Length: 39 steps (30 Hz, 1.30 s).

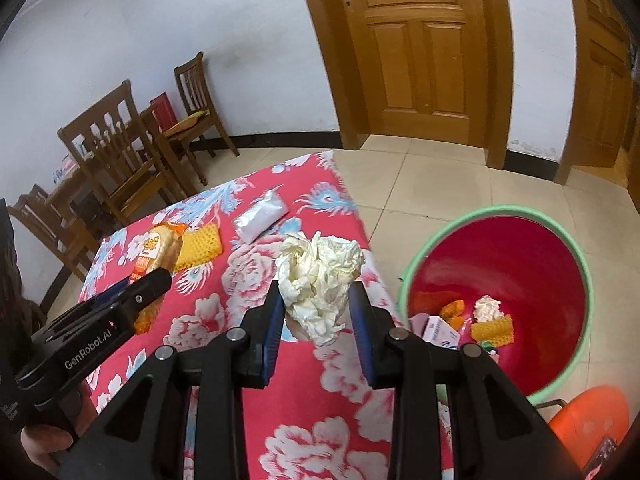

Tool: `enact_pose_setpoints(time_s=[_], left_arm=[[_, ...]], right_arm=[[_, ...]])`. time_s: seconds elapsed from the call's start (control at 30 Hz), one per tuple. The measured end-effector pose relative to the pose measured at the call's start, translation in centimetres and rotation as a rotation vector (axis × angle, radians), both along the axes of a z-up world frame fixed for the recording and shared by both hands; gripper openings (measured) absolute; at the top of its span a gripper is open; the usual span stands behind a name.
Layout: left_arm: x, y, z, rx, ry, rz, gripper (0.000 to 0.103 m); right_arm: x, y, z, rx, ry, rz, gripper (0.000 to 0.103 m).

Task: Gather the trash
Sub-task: 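Carry the snack bag and white paper over the bucket with both tools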

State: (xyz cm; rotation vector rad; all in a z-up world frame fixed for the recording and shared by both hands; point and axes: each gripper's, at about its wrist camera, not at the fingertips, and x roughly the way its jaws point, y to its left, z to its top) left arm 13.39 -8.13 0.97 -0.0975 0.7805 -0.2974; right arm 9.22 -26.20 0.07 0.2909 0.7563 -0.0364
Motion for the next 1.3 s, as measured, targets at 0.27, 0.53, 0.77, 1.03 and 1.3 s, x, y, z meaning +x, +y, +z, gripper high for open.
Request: enact_pose_setpoints(time_s=[0.27,0.53,0.77,1.03,1.3], left_arm=[[-1.0,-3.5,0.3,0.004,0.010,-0.072,0.042],[-1.7,-7.8,0.3,0.026,0.013,-0.148,0.042],[-1.9,-11.1,-0.2,0.045,0.018,-0.215,0.042],[-1.5,-14.7,-1.5,0.073,0.039,-0.278,0.042],[-1.1,-17.9,-3.1,0.099,0.080,-0.343,0.042]], right_arm=[[-1.9,-3.4,-0.2,0.037,-0.010,-0.062,0.035],[-3.5,-7.1,-1.1,0.071,-0.002,-0.142,0.035],[-4.2,-9.9,-2.3,0.091,0.015,-0.204,0.035],[-4.4,-12.7,-3.9,0.108,0.055,-0.271,0.035],[-4.4,-15.1,-5.5,0.134,0.099,-0.324,0.036]])
